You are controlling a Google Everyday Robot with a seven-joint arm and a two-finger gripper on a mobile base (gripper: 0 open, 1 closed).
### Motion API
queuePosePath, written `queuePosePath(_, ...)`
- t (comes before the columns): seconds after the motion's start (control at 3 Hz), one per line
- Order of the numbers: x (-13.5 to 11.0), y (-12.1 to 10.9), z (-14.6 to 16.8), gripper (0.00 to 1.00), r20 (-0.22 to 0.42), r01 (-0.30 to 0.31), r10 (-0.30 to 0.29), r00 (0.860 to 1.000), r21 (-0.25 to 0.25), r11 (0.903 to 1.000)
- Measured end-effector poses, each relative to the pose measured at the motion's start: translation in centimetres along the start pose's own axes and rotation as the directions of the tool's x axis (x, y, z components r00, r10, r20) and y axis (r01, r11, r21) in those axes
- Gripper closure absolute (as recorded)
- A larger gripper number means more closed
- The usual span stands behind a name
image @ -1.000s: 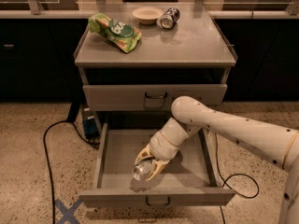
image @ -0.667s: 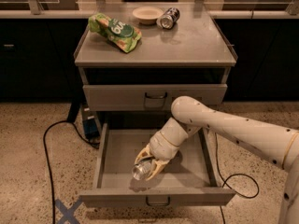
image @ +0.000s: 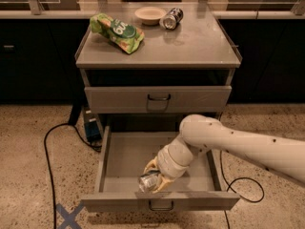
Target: Place redbull can into middle drawer
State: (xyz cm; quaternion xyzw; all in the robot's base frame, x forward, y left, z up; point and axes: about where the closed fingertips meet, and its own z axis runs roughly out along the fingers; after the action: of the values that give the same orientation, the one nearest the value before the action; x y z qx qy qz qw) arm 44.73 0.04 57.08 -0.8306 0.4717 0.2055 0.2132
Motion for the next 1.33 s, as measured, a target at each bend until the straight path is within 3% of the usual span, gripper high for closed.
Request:
queuePosePath(0.33, 1.5, 2.3, 0.8, 1.00, -0.190, -0.023, 0.032, 0.981, 0.053, 0.9983)
queuePosePath(0.67, 4.9, 0.1, 0.8, 1.00, -0.309, -0.024, 0.076, 0.948, 0.168, 0.9856)
queuePosePath(1.0, 8.9, -5.0, -0.9, 1.00, -0.354, -0.056, 0.173, 0.919, 0.316, 0.9472)
queuePosePath(1.33, 12.3, -9.4, -2.3, 1.00, -0.311, -0.140, 0.293, 0.904, 0.433, 0.8906)
